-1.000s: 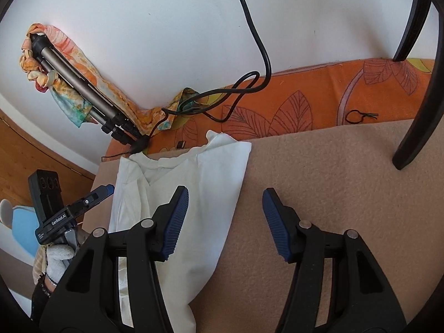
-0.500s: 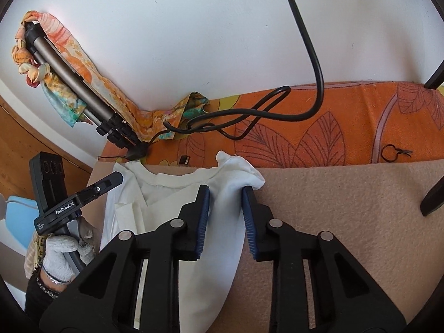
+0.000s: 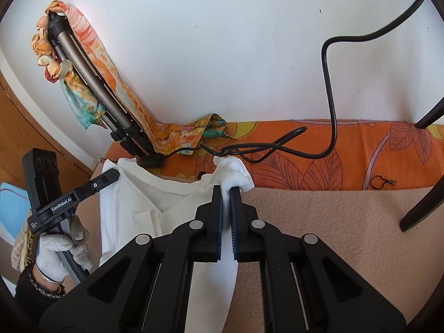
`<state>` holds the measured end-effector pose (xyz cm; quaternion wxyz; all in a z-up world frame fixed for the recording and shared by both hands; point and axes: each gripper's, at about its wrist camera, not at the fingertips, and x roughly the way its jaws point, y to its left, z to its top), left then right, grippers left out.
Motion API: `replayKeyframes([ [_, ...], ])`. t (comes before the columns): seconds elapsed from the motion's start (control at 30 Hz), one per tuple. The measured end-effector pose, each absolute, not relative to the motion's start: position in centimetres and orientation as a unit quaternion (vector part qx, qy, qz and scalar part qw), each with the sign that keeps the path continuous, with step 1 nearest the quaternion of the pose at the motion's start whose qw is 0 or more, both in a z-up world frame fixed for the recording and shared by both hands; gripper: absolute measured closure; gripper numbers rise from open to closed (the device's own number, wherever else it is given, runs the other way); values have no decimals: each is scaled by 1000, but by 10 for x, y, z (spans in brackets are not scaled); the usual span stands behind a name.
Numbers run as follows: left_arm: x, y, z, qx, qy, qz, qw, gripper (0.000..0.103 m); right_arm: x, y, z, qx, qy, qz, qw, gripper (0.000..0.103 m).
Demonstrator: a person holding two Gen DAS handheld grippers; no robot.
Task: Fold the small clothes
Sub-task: 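Grasp the collar edge with both tools, then lift the collar with both tools and fold it over onto the hem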
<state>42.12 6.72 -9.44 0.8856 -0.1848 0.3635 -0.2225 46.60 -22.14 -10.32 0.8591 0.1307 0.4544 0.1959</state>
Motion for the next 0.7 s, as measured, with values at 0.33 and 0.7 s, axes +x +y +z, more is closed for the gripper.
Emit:
replayKeyframes([
  [0.33,372,67,-50,-170,339,-234,895,100,425,-226,-56,127,425,209,872,97],
  [0.7,300,64,-18,-141,330,-235,903,101,349,-212,-14,104,412,222,878,97],
])
